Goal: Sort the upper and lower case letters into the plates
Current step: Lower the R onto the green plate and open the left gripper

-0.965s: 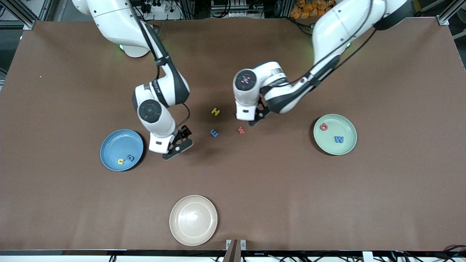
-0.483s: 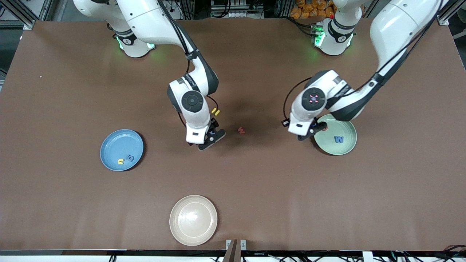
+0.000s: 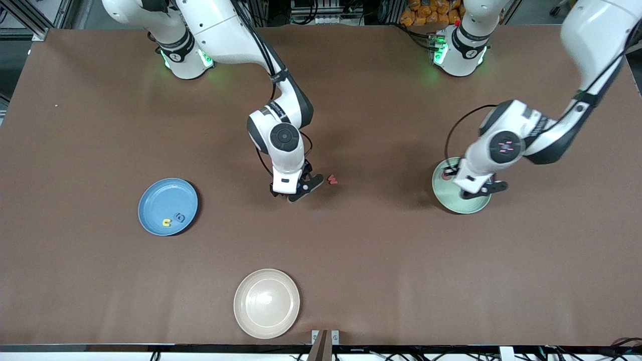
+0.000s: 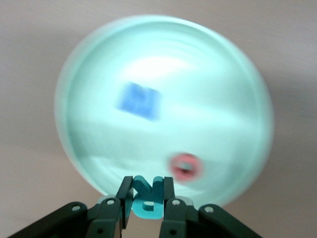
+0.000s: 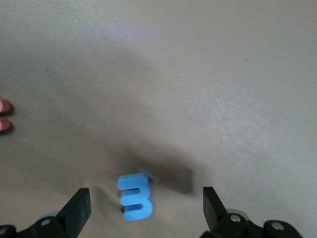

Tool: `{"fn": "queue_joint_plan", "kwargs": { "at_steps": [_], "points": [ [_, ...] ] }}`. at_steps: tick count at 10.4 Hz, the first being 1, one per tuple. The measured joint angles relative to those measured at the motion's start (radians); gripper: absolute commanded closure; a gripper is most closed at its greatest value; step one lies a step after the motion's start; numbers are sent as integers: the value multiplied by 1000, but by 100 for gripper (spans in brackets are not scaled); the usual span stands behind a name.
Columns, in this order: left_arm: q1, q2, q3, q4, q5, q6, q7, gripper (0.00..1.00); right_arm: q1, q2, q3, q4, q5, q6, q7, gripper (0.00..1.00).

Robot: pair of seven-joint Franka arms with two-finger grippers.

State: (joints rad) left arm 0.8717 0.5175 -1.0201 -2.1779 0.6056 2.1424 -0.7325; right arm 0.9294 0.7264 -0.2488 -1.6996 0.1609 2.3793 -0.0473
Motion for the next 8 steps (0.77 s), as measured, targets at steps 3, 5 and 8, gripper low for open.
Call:
{"fn": "queue_joint_plan", "kwargs": {
  "at_steps": [3,5,8],
  "points": [
    [145,1,-10,-46,0,76,139,93,6,16,-1,-2,35,2,3,0],
    [122,2,-26,-50,0,78,92,93,4,17,-5,-5,60,2,3,0],
    [36,7,-33,-50,0,80,-23,0,4,16,-5,-6,66,2,3,38]
  ]
}}
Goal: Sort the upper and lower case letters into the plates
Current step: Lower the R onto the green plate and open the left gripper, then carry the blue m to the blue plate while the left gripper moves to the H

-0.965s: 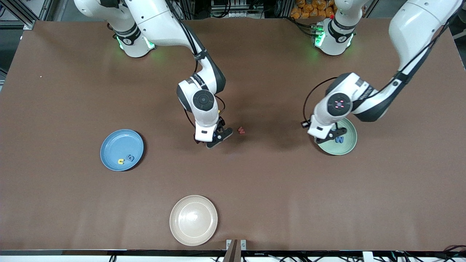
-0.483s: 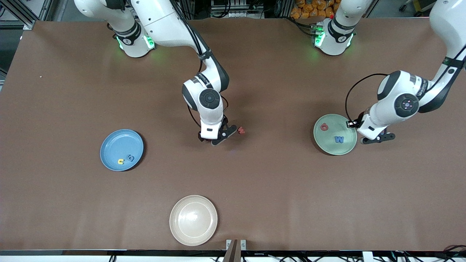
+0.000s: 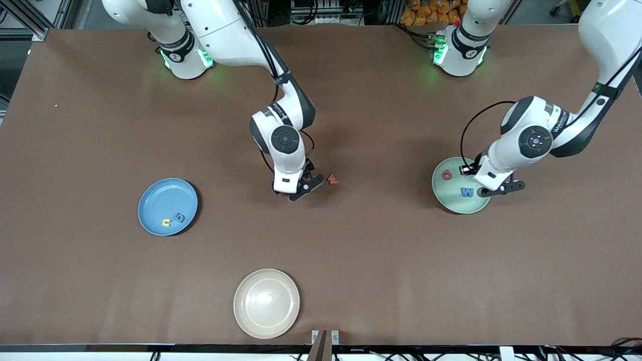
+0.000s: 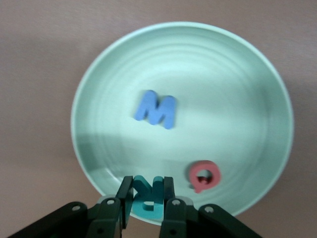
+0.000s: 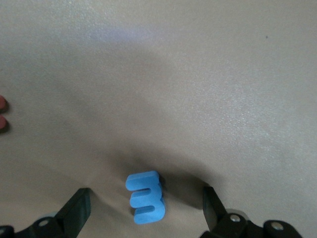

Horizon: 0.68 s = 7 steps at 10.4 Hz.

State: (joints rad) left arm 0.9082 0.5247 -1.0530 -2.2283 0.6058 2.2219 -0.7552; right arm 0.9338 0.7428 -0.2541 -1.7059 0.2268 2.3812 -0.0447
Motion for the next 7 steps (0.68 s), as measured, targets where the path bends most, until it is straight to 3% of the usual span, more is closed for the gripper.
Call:
{"fn": "queue_joint_plan", "kwargs": {
  "at_steps": [1,7],
  "points": [
    [-3,0,0,0,0,0,-3,0,0,0,0,0,2,0,0,99],
    [-42,2,-18,2,0,5,-125,0,0,-17,-3,0,5,0,0,100]
  ]
}}
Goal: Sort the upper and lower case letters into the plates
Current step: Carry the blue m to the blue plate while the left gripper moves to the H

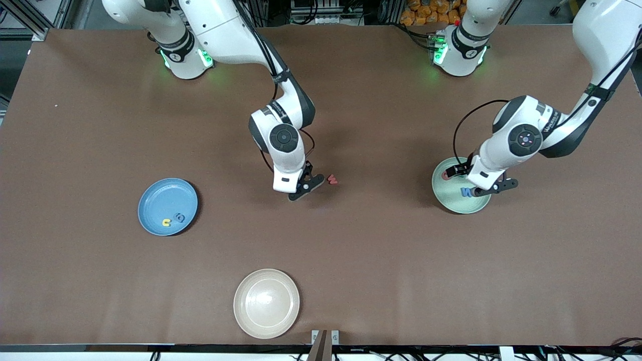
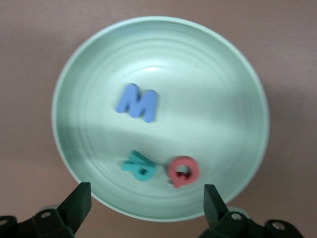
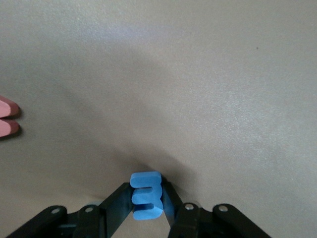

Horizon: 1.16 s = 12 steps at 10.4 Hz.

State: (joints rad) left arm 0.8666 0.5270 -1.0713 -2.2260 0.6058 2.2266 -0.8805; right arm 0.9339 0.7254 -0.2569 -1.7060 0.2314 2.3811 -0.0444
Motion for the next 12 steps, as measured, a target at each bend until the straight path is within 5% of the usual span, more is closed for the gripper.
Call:
{"fn": "queue_joint_plan", "kwargs": {
  "at_steps": [8,10,12],
  "points": [
    [-210,25,-17,64,-32,10,-308,0,-223,-138,-28,-5,4,-123,-127,100],
    [-341,65,-1,110,-32,11,-463,0,-349,-140,-33,-33,3,-129,-331,100],
    [-562,96,103,184,-32,13,-632,0,-503,-139,-34,-47,3,-134,-585,100]
  ]
}}
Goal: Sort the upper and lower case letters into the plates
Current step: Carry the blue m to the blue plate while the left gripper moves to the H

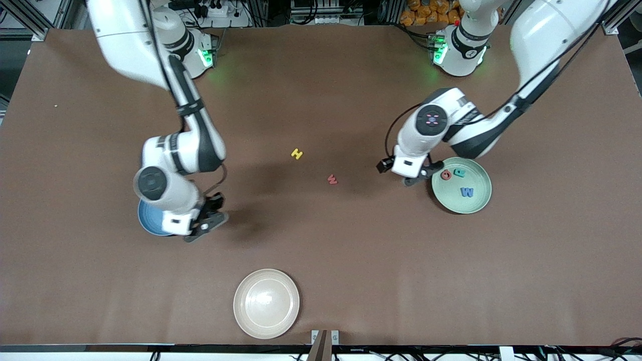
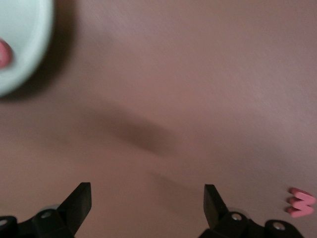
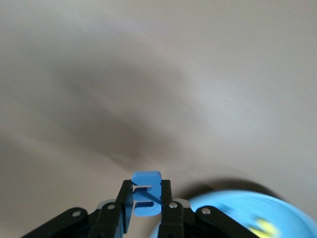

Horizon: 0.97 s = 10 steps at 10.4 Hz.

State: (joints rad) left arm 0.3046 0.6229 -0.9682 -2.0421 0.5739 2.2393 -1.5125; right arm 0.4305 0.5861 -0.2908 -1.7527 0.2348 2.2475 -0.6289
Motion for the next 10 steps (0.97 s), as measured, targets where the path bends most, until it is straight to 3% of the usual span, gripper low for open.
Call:
{"fn": "queue_joint_plan", "kwargs": {
  "at_steps": [2,3,4,5,7,8,10],
  "points": [
    [-259,21,153,91,-1,4,-158,0,-103,-1,1,-1,0,-50,-142,100],
    [-374,35,216,145,-3,5,-237,0,-123,-3,1,-1,0,-78,-167,86],
    [-462,57,254,202,-5,6,-303,0,-130,-3,1,-1,0,-101,-172,19],
    [-530,82,271,261,-24,6,-353,0,-132,-3,1,-1,0,-121,-172,0],
    [-624,127,292,373,-100,5,-374,0,-136,-3,1,-1,0,-136,-179,0],
    [-693,149,340,431,-123,5,-375,0,-136,-3,1,-1,0,-138,-184,0],
    [-900,216,513,557,-177,5,-375,0,-137,-3,1,-1,0,-139,-188,0]
  ]
}}
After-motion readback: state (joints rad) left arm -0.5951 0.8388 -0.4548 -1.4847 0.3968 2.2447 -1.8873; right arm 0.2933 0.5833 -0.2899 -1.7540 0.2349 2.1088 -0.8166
